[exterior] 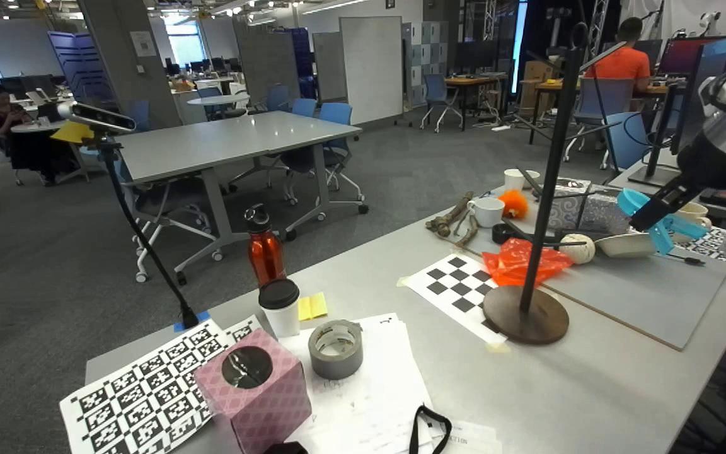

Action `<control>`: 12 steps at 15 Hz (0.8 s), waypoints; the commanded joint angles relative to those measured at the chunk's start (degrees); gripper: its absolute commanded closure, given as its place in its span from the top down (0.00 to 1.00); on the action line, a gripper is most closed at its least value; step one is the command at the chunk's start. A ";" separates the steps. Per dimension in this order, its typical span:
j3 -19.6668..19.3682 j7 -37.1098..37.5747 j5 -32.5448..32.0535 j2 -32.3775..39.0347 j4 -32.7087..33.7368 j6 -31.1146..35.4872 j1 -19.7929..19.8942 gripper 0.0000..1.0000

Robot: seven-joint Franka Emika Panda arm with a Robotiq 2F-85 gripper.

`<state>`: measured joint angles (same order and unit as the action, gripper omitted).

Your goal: Hang the blue clip on the wooden stand

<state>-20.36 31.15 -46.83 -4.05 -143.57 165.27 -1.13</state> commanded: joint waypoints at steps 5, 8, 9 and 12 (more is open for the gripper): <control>3.21 7.18 -7.66 -5.10 -0.67 -1.51 0.01 0.37; 4.34 8.83 -9.26 -5.54 -0.55 -0.94 0.16 0.37; 4.66 9.58 -10.00 -5.64 -0.48 -0.73 0.28 0.37; 5.37 11.93 -12.59 -5.89 -0.22 -0.67 0.57 0.37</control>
<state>-15.97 39.83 -56.08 -8.41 -143.67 165.26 -1.13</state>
